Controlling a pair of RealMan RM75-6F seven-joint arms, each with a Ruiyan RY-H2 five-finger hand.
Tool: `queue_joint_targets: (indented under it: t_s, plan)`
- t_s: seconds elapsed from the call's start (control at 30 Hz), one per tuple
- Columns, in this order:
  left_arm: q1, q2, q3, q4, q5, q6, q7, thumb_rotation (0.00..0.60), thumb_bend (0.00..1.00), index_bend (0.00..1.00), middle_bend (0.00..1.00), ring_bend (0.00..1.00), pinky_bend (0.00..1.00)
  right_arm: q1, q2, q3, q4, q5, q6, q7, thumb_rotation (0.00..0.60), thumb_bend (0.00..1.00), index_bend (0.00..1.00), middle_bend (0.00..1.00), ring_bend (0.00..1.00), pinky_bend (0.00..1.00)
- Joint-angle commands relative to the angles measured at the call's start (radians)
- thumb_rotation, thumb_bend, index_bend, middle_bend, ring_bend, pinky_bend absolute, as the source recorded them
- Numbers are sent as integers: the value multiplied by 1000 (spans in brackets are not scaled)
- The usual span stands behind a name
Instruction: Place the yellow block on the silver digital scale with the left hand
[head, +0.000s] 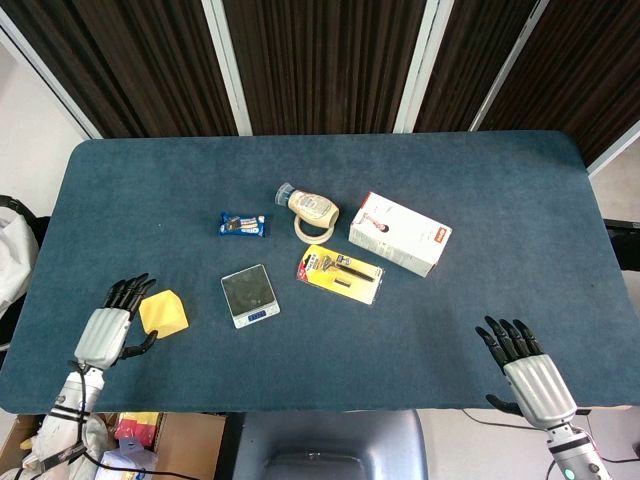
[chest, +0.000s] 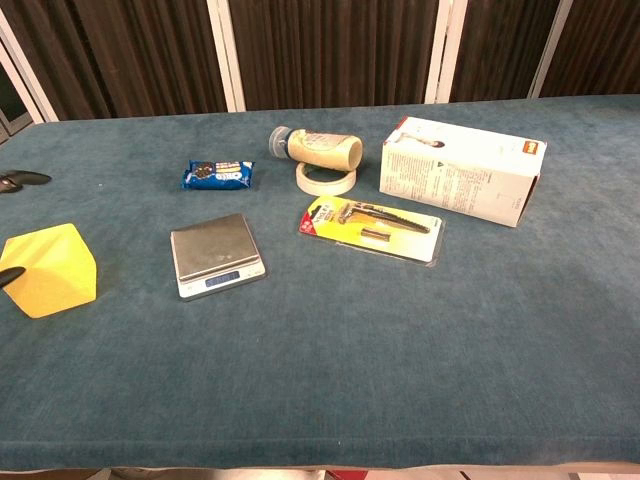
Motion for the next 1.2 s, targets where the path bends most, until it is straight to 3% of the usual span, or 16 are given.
queue_joint_targets:
  t_s: [0.03, 0.2, 0.27, 0.3, 0.37, 0.57, 0.67, 0.8, 0.97, 1.2]
  plan:
    - [-35, -24, 0, 5, -31, -78, 3, 600, 328, 0, 0, 0, 0, 1, 0, 1, 1, 3, -3, 0, 600, 138, 0, 0, 0, 0]
    - [-57, -20, 2, -15, -79, -167, 39, 600, 326, 0, 0, 0, 7, 2, -1, 2, 1, 9, -8, -1, 600, 137, 0, 0, 0, 0]
    - [-64, -22, -10, -13, -107, -184, 61, 600, 320, 0, 17, 62, 91, 4, -1, 1, 1, 9, -11, -3, 600, 137, 0, 0, 0, 0]
    - [-64, -27, -17, -12, -114, -180, 69, 600, 318, 18, 71, 147, 171, 4, -2, 1, 0, 8, -13, -4, 600, 137, 0, 0, 0, 0]
    - [-62, -41, -32, -2, -121, -162, 69, 600, 334, 204, 343, 450, 392, 5, -2, 0, 1, 9, -15, -5, 600, 137, 0, 0, 0, 0]
    - [-60, -63, -42, 32, -107, -140, 27, 600, 462, 657, 833, 913, 663, 6, -2, -1, -1, 10, -18, -6, 600, 137, 0, 0, 0, 0]
    - [-56, -102, -82, 63, -76, -51, -46, 600, 489, 690, 864, 947, 723, 6, 0, -1, -3, 13, -19, -4, 600, 137, 0, 0, 0, 0]
    - [-81, -114, -116, 39, -50, -21, -68, 600, 493, 703, 873, 956, 738, 9, -1, 1, -4, 19, -26, -4, 600, 138, 0, 0, 0, 0]
    - [-141, -126, -173, -41, -42, -17, -4, 600, 492, 702, 869, 956, 738, 8, 3, 2, -5, 22, -22, 3, 600, 137, 0, 0, 0, 0]
    - [-230, -182, -206, -93, -86, -98, 147, 600, 492, 699, 865, 956, 738, 9, 5, 7, -3, 31, -23, 7, 600, 137, 0, 0, 0, 0]
